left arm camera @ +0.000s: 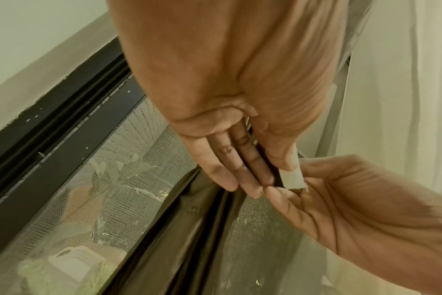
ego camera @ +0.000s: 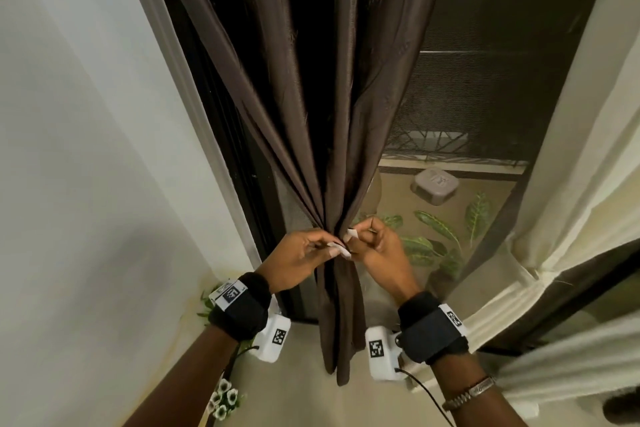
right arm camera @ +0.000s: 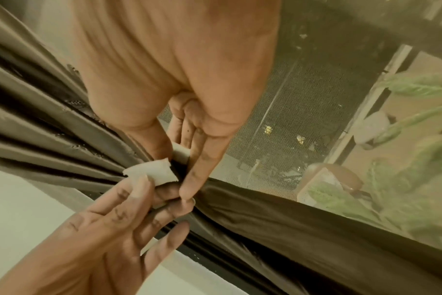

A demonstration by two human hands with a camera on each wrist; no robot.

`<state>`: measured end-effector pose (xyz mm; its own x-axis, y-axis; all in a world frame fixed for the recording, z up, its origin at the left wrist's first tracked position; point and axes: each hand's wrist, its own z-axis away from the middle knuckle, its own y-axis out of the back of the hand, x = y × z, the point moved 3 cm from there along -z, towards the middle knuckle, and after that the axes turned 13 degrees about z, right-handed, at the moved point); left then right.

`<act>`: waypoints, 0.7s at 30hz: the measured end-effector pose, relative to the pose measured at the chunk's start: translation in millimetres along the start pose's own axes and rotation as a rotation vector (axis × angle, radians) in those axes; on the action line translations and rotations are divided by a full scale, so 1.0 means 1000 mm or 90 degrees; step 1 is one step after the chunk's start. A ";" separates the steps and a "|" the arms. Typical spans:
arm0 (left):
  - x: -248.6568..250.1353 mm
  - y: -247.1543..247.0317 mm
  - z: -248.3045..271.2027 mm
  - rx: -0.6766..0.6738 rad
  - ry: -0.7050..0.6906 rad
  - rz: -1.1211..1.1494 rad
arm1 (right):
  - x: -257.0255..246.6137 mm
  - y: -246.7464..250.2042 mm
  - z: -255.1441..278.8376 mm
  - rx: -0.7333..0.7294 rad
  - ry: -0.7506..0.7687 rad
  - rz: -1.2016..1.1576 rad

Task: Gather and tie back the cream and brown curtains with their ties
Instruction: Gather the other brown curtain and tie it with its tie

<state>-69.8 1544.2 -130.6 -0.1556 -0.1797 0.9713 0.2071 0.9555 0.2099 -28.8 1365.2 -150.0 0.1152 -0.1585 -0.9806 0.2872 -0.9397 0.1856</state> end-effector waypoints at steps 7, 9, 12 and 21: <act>-0.003 -0.004 0.003 0.100 -0.120 -0.345 | -0.001 -0.010 -0.007 -0.039 0.030 0.032; 0.007 -0.009 0.007 0.099 -0.222 -0.490 | 0.000 -0.012 -0.008 -0.041 0.027 0.039; 0.010 -0.012 0.003 0.061 -0.221 -0.515 | 0.000 -0.015 -0.011 -0.028 0.023 0.051; -0.003 0.007 -0.009 0.219 -0.041 -0.301 | -0.006 -0.007 -0.008 0.063 0.079 0.220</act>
<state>-59.4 1549.4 -130.8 -0.2152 -0.6000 0.7705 -0.2225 0.7984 0.5595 -23.7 1375.6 -144.6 0.3057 -0.4391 -0.8448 0.1190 -0.8627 0.4915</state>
